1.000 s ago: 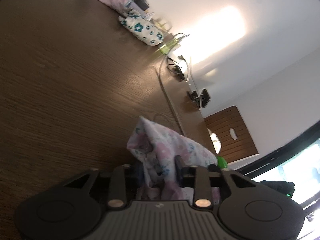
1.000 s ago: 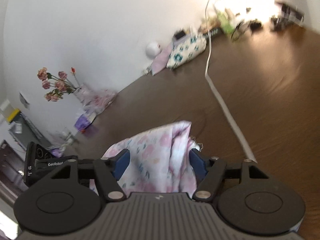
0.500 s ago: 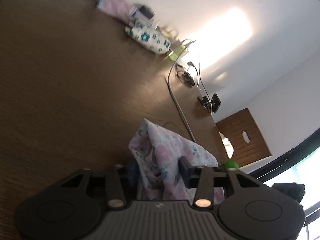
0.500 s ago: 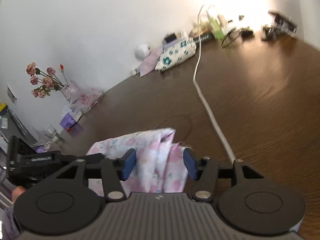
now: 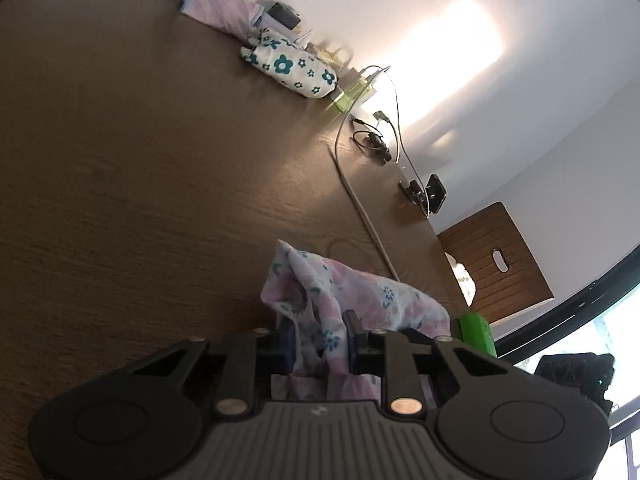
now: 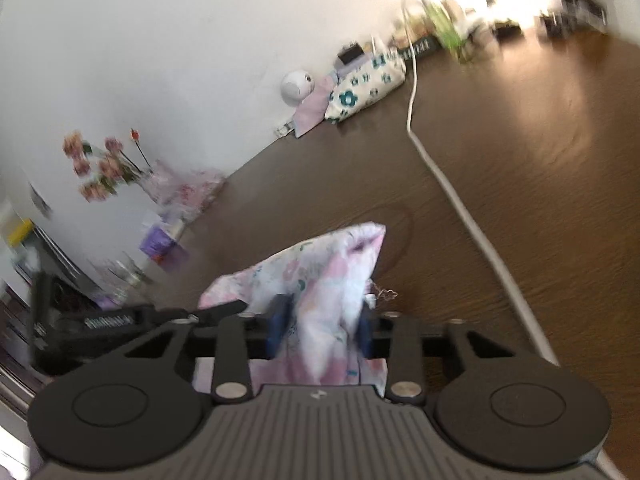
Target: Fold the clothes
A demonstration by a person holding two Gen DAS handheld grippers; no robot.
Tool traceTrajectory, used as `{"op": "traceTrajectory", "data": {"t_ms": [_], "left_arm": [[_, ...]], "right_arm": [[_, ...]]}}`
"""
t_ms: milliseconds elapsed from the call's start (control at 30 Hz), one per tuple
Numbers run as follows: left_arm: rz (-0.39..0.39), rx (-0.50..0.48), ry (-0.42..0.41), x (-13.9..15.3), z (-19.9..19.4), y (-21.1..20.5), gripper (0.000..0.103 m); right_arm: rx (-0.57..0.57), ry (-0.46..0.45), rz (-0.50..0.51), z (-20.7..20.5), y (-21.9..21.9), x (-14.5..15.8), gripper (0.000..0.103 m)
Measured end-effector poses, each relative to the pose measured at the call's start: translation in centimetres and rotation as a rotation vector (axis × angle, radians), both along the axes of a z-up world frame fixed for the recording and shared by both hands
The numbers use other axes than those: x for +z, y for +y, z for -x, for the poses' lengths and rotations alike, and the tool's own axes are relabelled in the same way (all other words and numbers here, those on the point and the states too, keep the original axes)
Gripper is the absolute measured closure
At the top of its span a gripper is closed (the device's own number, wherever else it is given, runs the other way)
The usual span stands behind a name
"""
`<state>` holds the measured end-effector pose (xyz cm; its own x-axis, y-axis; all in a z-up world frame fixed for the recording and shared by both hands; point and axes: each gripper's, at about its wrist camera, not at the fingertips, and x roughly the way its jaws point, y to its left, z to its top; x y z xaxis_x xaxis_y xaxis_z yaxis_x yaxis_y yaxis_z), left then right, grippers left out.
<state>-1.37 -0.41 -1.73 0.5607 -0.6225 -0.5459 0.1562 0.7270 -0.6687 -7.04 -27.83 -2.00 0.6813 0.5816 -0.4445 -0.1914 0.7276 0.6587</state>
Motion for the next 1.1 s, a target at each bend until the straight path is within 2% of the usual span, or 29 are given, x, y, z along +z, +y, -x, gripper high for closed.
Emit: {"op": "traceTrajectory", "data": {"t_ms": [133, 167, 200, 233, 300, 367, 467, 533, 600, 667, 733, 800, 833, 867, 933, 1000, 1100], "left_arm": [[0.014, -0.004, 0.006, -0.2, -0.2, 0.1, 0.081], [0.013, -0.002, 0.004, -0.1, -0.2, 0.2, 0.078], [0.005, 0.005, -0.002, 0.1, -0.1, 0.2, 0.075], [-0.006, 0.014, -0.01, 0.4, 0.0, 0.3, 0.072], [-0.051, 0.024, -0.043, 1.5, 0.7, 0.4, 0.064], [-0.097, 0.031, -0.092, 2.7, 1.6, 0.4, 0.045], [-0.139, 0.016, -0.158, 4.2, 3.2, 0.3, 0.026], [-0.16, -0.019, -0.169, 4.4, 3.8, -0.4, 0.024], [-0.183, -0.041, -0.144, 3.9, 3.8, -1.0, 0.024], [-0.2, -0.046, -0.103, 3.1, 3.4, -1.6, 0.029], [-0.193, -0.035, -0.086, 2.4, 2.9, -1.6, 0.036], [-0.175, -0.028, -0.082, 2.1, 2.4, -1.4, 0.041], [-0.165, -0.036, -0.079, 1.9, 2.1, -1.3, 0.049], [-0.149, -0.042, -0.069, 1.7, 1.8, -1.2, 0.06], [-0.115, -0.05, -0.046, 1.3, 1.0, -1.0, 0.07], [-0.095, -0.051, -0.032, 1.1, 0.4, -0.7, 0.074], [-0.119, -0.054, -0.05, 1.7, -0.6, -0.8, 0.08]], "right_arm": [[0.009, 0.022, -0.037, -0.4, -0.2, -0.1, 0.082], [0.007, 0.023, -0.037, -0.4, -0.2, -0.1, 0.081], [0.002, 0.02, -0.024, -0.3, -0.2, 0.2, 0.075], [-0.002, 0.011, 0.007, -0.1, -0.1, 0.7, 0.071], [-0.001, -0.026, 0.081, 0.7, 0.2, 1.8, 0.047], [0.012, -0.071, 0.157, 1.6, 0.4, 3.0, 0.043], [0.019, -0.083, 0.223, 2.5, 0.4, 4.1, 0.042], [0.022, -0.072, 0.244, 2.7, 0.3, 4.4, 0.041], [0.037, -0.04, 0.244, 2.4, 0.2, 3.9, 0.04], [0.049, -0.019, 0.234, 1.9, 0.4, 3.3, 0.041], [0.058, -0.018, 0.236, 1.4, 0.8, 3.1, 0.047], [0.067, -0.018, 0.239, 0.9, 1.1, 2.9, 0.058], [0.071, -0.018, 0.24, 0.7, 1.3, 2.8, 0.06], [0.075, -0.017, 0.242, 0.4, 1.5, 2.7, 0.066], [0.084, -0.017, 0.245, 0.0, 1.8, 2.5, 0.073], [0.093, -0.017, 0.247, -0.5, 2.2, 2.3, 0.079], [0.105, -0.016, 0.251, -1.3, 2.7, 2.0, 0.082]]}}
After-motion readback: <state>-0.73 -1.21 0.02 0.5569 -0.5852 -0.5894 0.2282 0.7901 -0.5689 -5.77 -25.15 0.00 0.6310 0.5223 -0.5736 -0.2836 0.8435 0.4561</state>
